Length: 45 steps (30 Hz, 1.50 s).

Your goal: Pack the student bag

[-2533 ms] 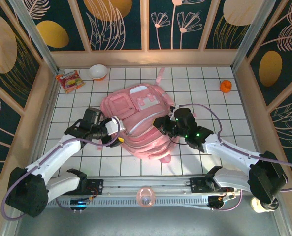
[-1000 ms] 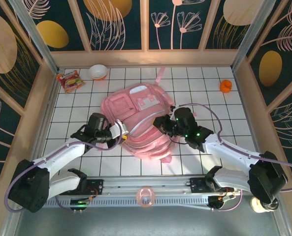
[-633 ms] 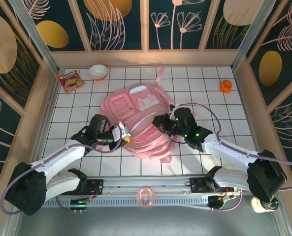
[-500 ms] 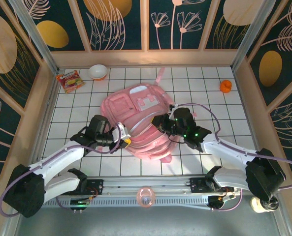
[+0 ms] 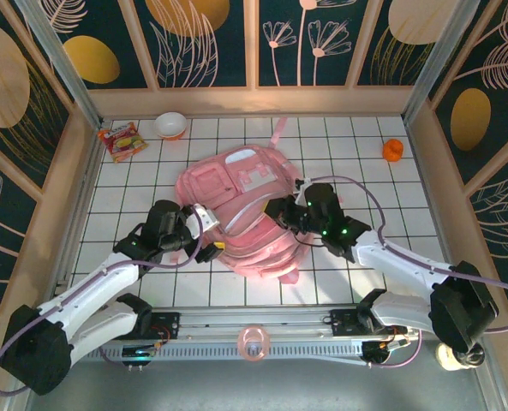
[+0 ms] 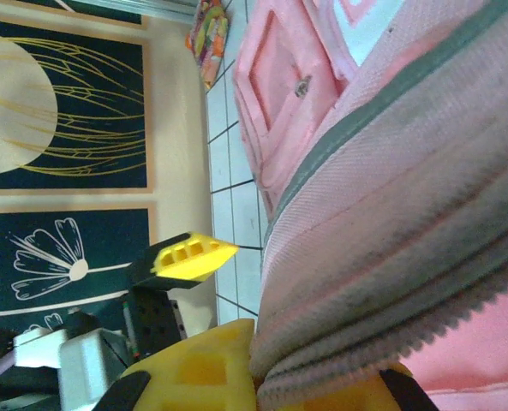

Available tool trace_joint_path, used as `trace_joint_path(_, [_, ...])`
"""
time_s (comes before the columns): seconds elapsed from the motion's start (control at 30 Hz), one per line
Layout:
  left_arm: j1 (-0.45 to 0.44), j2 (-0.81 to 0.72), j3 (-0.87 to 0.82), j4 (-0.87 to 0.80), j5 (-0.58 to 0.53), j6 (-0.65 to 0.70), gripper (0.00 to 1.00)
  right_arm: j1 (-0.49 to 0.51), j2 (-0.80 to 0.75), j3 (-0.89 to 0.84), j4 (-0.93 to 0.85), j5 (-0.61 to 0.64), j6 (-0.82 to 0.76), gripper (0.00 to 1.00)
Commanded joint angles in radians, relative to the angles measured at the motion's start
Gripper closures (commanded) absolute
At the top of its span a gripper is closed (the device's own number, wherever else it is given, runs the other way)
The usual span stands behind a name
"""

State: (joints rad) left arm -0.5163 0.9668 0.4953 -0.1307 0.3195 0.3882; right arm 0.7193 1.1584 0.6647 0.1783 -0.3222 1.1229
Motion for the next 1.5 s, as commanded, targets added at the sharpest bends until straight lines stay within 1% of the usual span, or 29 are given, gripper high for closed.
trace_joint_path(0.0, [0.006, 0.026, 0.019, 0.005, -0.038, 0.091, 0.01, -0.010, -0.017, 0.099, 0.037, -0.057, -0.061, 0.96])
trace_joint_path(0.17, [0.006, 0.048, 0.005, 0.033, -0.011, 0.187, 0.02, -0.029, 0.007, 0.142, 0.032, -0.080, -0.076, 0.96])
trace_joint_path(0.27, [0.006, 0.062, -0.007, 0.055, 0.028, 0.211, 0.06, -0.036, 0.018, 0.153, 0.032, -0.093, -0.078, 0.96])
trace_joint_path(0.33, [0.006, 0.076, -0.015, 0.087, 0.051, 0.198, 0.13, -0.036, 0.022, 0.155, 0.032, -0.099, -0.078, 0.96])
trace_joint_path(0.5, [0.006, 0.150, 0.006, 0.118, 0.083, 0.214, 0.21, -0.037, 0.025, 0.155, 0.034, -0.101, -0.077, 0.96])
trace_joint_path(0.6, [0.006, 0.208, 0.046, 0.094, 0.102, 0.237, 0.40, -0.037, 0.027, 0.155, 0.036, -0.102, -0.078, 0.96])
trace_joint_path(0.77, [0.006, 0.247, 0.083, 0.034, 0.137, 0.233, 0.58, -0.037, 0.024, 0.152, 0.039, -0.094, -0.077, 0.96])
trace_joint_path(0.83, [0.006, 0.236, 0.074, 0.036, 0.155, 0.207, 0.67, -0.038, 0.025, 0.150, 0.042, -0.089, -0.074, 0.96])
trace_joint_path(0.9, [0.006, 0.219, 0.063, 0.033, 0.179, 0.173, 0.73, -0.039, 0.026, 0.148, 0.045, -0.084, -0.068, 0.96])
trace_joint_path(1.0, [0.006, 0.187, 0.038, 0.032, 0.217, 0.127, 0.74, -0.040, 0.023, 0.140, 0.046, -0.066, -0.060, 0.96])
trace_joint_path(1.13, [0.006, 0.150, 0.002, 0.030, 0.244, 0.107, 0.72, -0.041, 0.018, 0.129, 0.052, -0.057, -0.052, 0.96])
trace_joint_path(1.33, [0.006, 0.155, -0.009, 0.041, 0.244, 0.102, 0.76, -0.041, 0.019, 0.125, 0.058, -0.054, -0.046, 0.96])
trace_joint_path(1.4, [0.006, 0.173, -0.009, 0.059, 0.238, 0.100, 0.76, -0.042, 0.019, 0.125, 0.062, -0.054, -0.046, 0.96])
trace_joint_path(1.47, [0.006, 0.191, 0.000, 0.071, 0.219, 0.088, 0.72, -0.041, 0.019, 0.124, 0.062, -0.055, -0.045, 0.96])
